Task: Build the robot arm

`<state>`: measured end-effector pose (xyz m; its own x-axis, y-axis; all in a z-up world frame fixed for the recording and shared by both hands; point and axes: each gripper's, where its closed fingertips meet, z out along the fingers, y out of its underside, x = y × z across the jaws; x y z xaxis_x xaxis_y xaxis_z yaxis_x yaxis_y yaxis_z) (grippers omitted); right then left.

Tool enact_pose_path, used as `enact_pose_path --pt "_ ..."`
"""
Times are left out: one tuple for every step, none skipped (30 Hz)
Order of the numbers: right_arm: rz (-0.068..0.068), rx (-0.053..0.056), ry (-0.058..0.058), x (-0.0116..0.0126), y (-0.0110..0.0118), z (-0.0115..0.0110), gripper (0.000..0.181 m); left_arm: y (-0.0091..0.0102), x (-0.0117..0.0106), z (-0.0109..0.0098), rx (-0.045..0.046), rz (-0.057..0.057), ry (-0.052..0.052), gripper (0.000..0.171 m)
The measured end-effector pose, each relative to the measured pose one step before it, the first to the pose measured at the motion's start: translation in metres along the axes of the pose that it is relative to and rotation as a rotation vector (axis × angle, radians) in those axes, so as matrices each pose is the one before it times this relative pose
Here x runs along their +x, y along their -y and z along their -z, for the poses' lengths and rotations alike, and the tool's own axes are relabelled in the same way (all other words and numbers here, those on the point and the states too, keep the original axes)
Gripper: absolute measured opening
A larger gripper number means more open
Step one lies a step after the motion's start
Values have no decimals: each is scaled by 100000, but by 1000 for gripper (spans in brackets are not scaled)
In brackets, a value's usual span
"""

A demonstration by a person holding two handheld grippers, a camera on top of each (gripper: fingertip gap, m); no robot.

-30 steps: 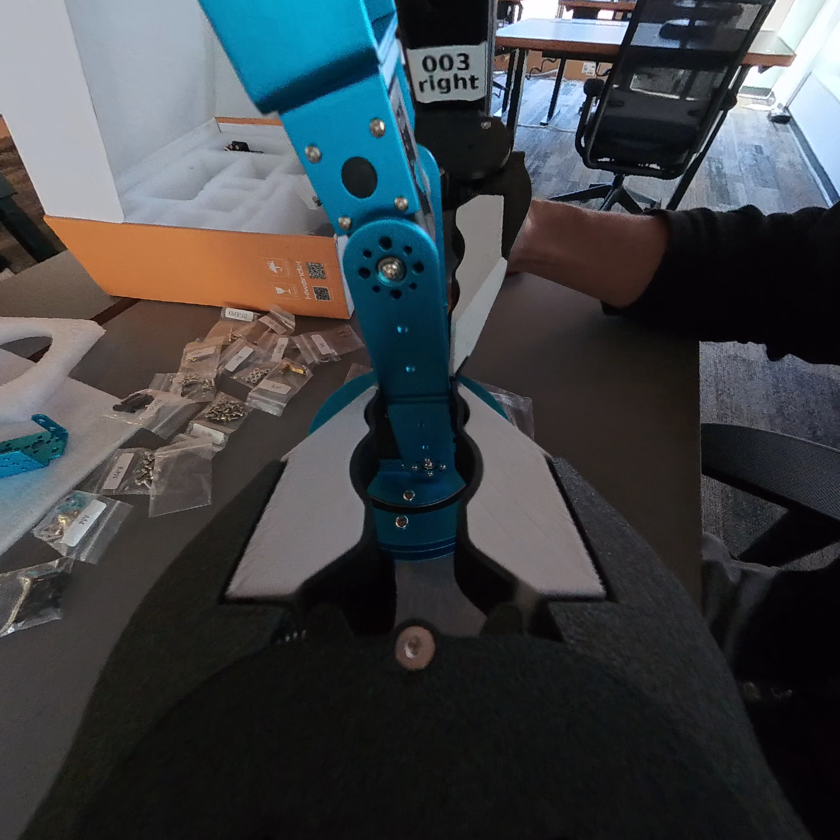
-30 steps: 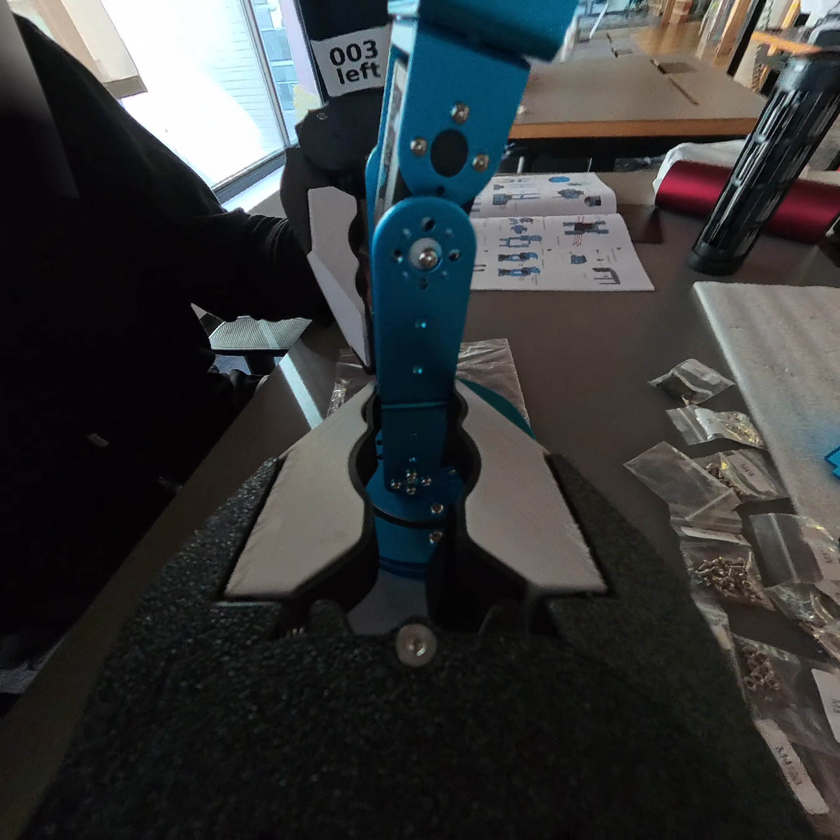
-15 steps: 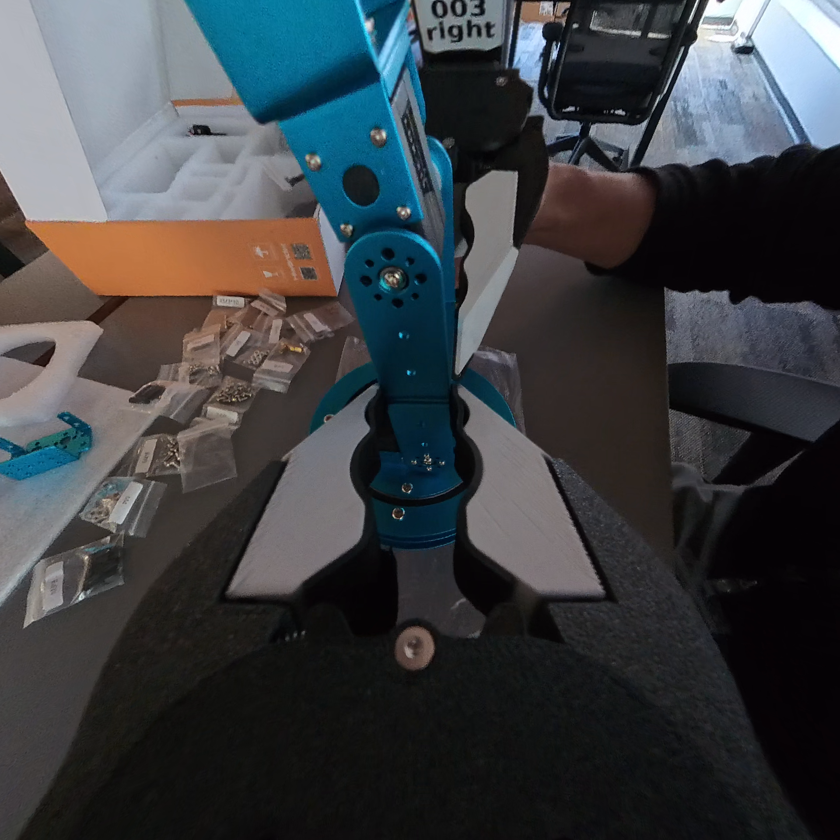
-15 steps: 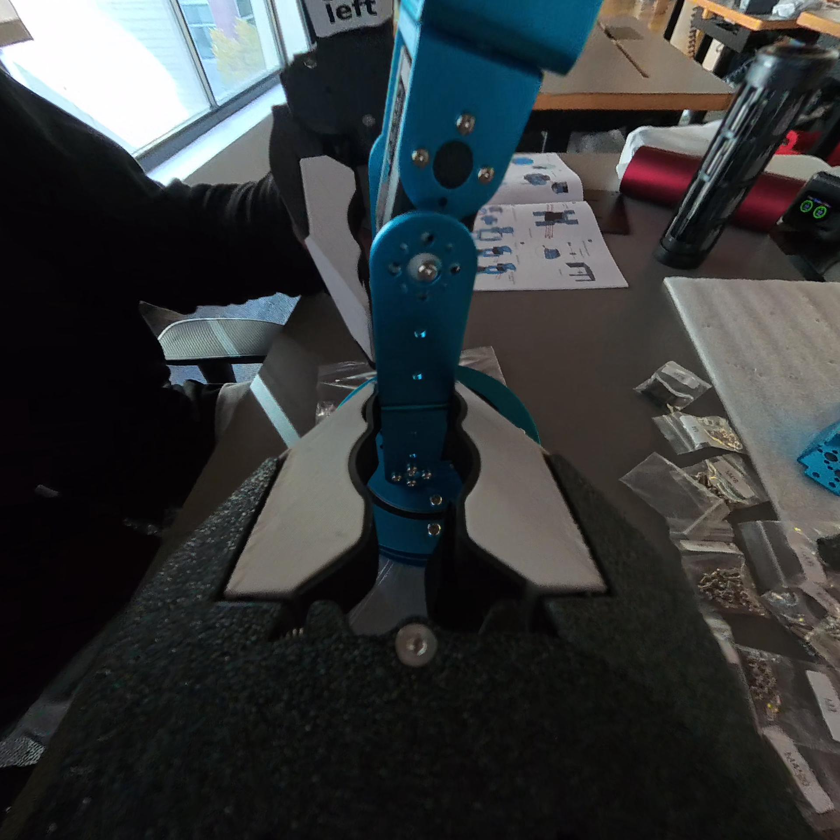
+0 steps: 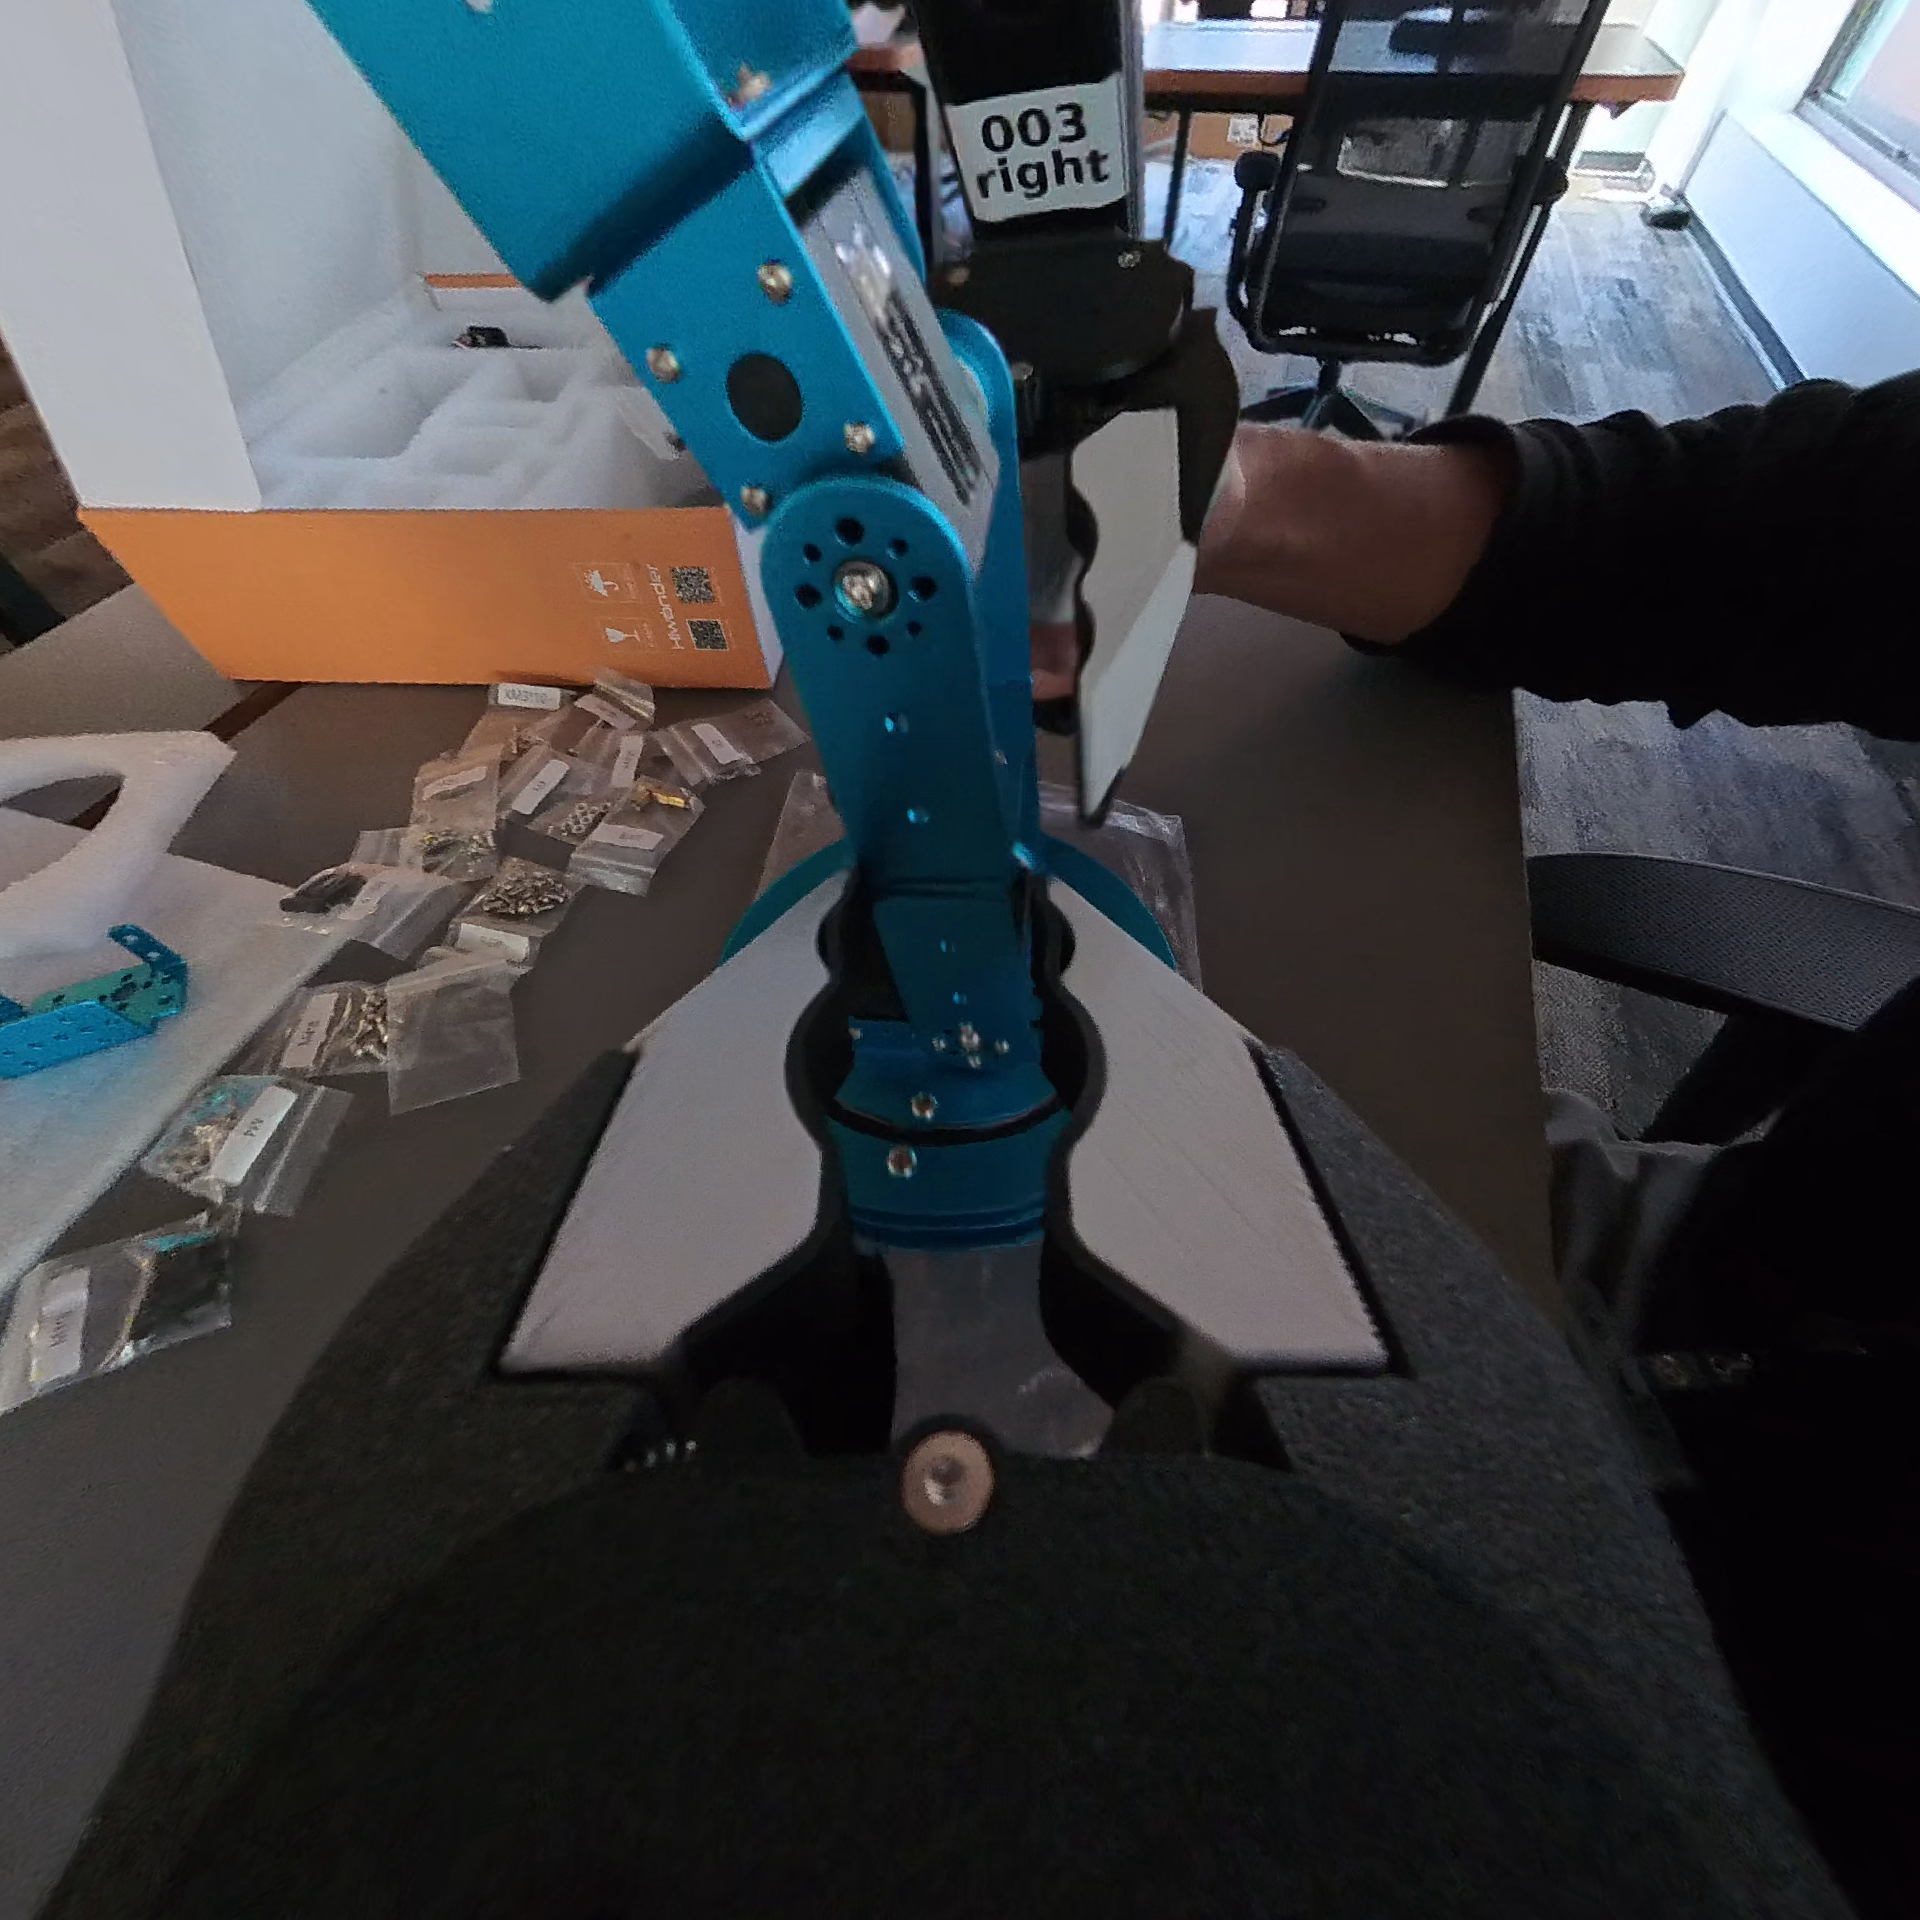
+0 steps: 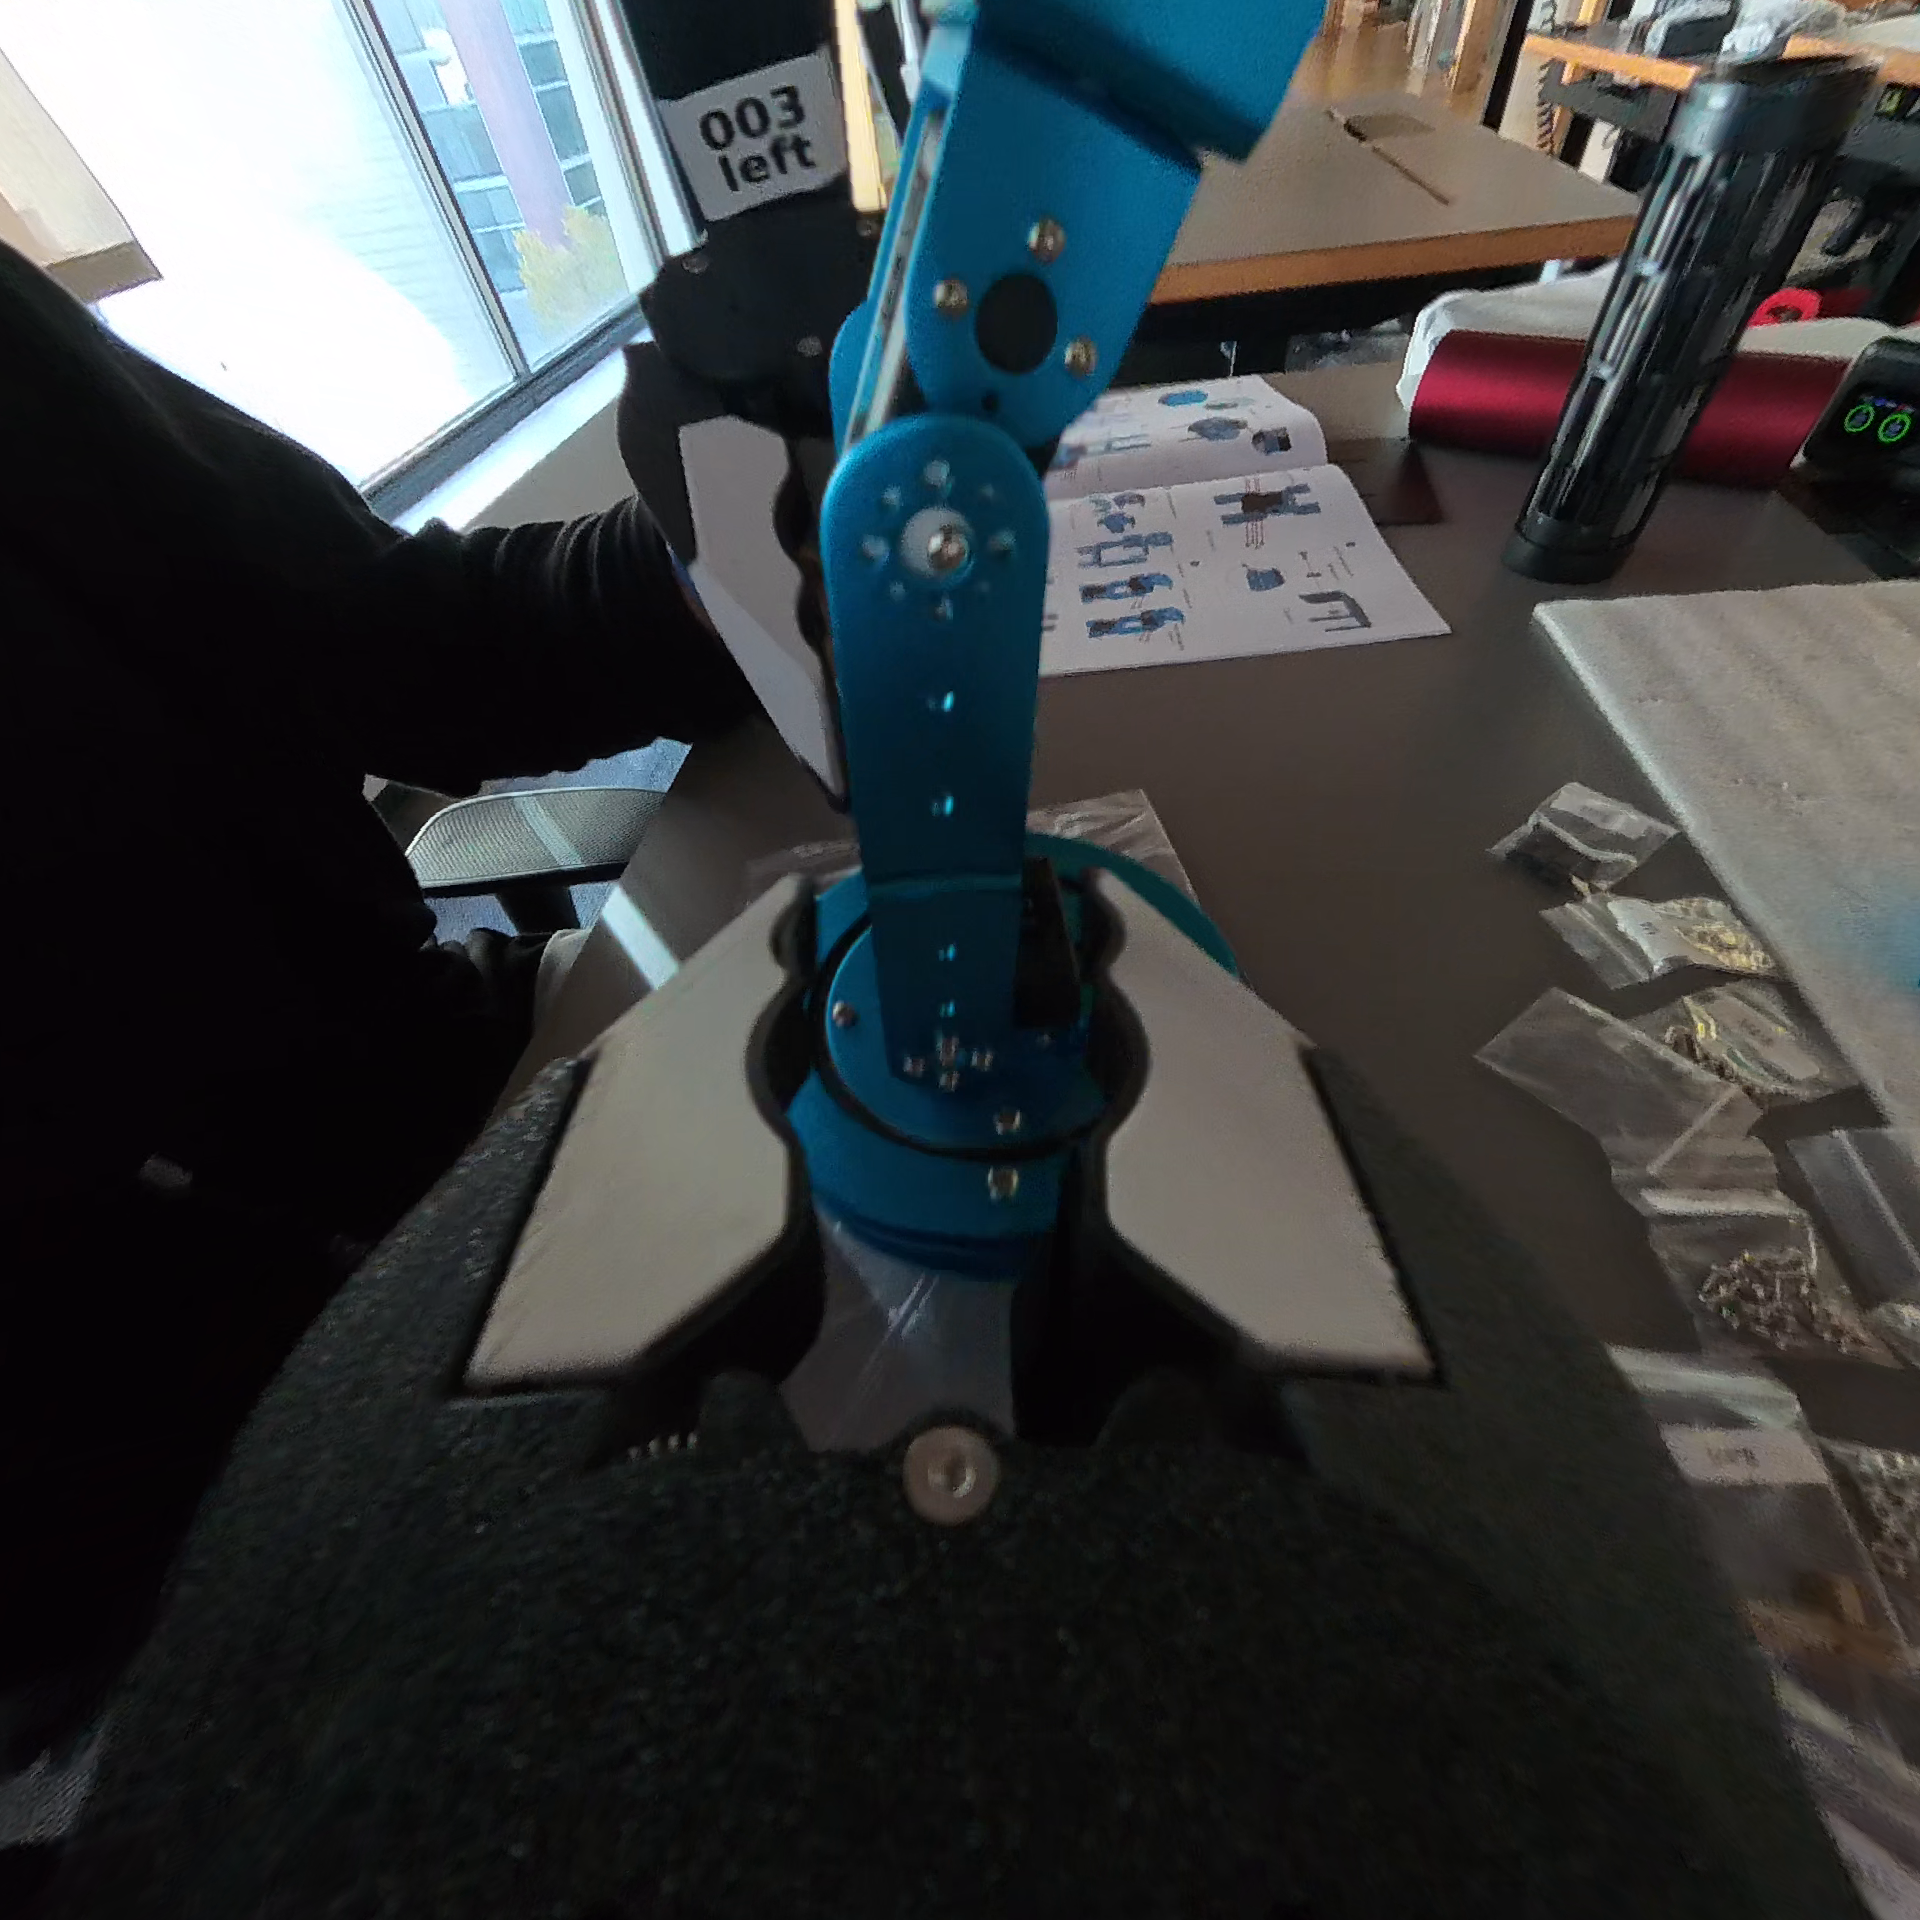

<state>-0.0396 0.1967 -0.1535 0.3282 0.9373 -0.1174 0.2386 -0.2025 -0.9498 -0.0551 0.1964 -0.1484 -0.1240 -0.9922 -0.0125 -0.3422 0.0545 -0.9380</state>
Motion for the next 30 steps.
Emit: enact_pose_path --pt "-684 -2416 383 -87 -619 762 57 -379 136 665 -262 851 1266 41" --pt "251 -4542 -389 78 -1145 965 62 -837 -78 912 -2078 710 2452 52" --pt "1521 -7045 -3506 601 -1808 1002 69 -1404 -262 1030 -3939 -149 2971 53" --pt "1858 -8321 -5079 848 -2232 711 81 -1988 -154 875 -6312 -1893 1532 53" --pt "2348 -8111 -1707 285 -2284 242 99 -2269 -239 489 -8050 -3387 1587 55" --pt "517 -7540 -1570 214 -2029 -137 109 -1971 -515 93 -7154 -3544 2986 61" --pt "226 -7178 -2219 399 -1679 -409 113 -1583 -274 -257 -6406 -3006 1041 68" --pt "67 -6330 -1214 200 -1236 -599 120 -1296 87 -527 -6117 -2778 -1921 76" --pt "146 -3542 -367 17 -576 -567 125 -979 -117 -633 -4979 -2144 -1533 81" --pt "-43 -1744 -239 6 -228 -485 125 -807 -68 -669 -3950 -1398 -2502 85" --pt "-459 -3103 -96 -66 -375 -384 126 -701 -39 -601 -3439 -795 -2934 87" --pt "-406 -3088 -414 -92 -389 -264 127 -478 -7 -440 -2273 -535 -2662 90" --pt "-1276 -543 150 -151 -39 -12 126 12 58 -142 483 180 -2734 90" --pt "-470 -390 -856 -12 -111 33 127 -100 -99 -35 -222 -672 -1079 91" --pt "-896 438 -355 -53 -54 54 126 -49 -170 2 324 -391 -209 94" --pt "-1819 481 485 -104 -98 2 124 -55 48 -23 450 301 -1312 94" --pt "-1201 1373 315 -50 -4 -10 124 -1 75 -77 1015 652 -1291 93" --pt "-70 1383 -162 -38 7 9 123 6 16 -83 1028 1174 -1001 93" --pt "-430 1040 -106 -9 -7 23 123 -26 -10 -74 900 1344 -1086 93" --pt "-352 618 -240 -28 8 19 123 -39 2 -68 909 1081 -1138 93" --pt "-556 23 -321 -38 -16 13 122 -53 -12 -34 687 827 -1112 93" --pt "-480 -279 -425 -100 -23 42 121 -85 45 -23 239 749 -1338 92" --pt "-477 -551 -510 -143 -44 60 119 -71 17 25 51 167 -1158 91" --pt "-684 -579 -542 -177 -26 57 117 -70 -56 42 -389 -868 -660 91" --pt "-716 -433 -440 -254 -48 54 116 -80 -121 59 -776 -687 -696 91" --pt "-275 -489 -418 -309 -84 52 116 -44 -218 38 -921 -556 -427 91" --pt "-471 -345 -437 -229 -76 54 116 -20 -160 14 -736 -490 -607 91" --pt "-499 3 -466 -122 -41 42 116 -32 -131 14 -668 -868 -679 91" --pt "-539 135 -271 -96 -45 26 116 -59 -130 49 -700 -381 -812 90" --pt "-347 245 -183 -62 -35 36 116 -49 -97 49 -503 -426 -810 89"
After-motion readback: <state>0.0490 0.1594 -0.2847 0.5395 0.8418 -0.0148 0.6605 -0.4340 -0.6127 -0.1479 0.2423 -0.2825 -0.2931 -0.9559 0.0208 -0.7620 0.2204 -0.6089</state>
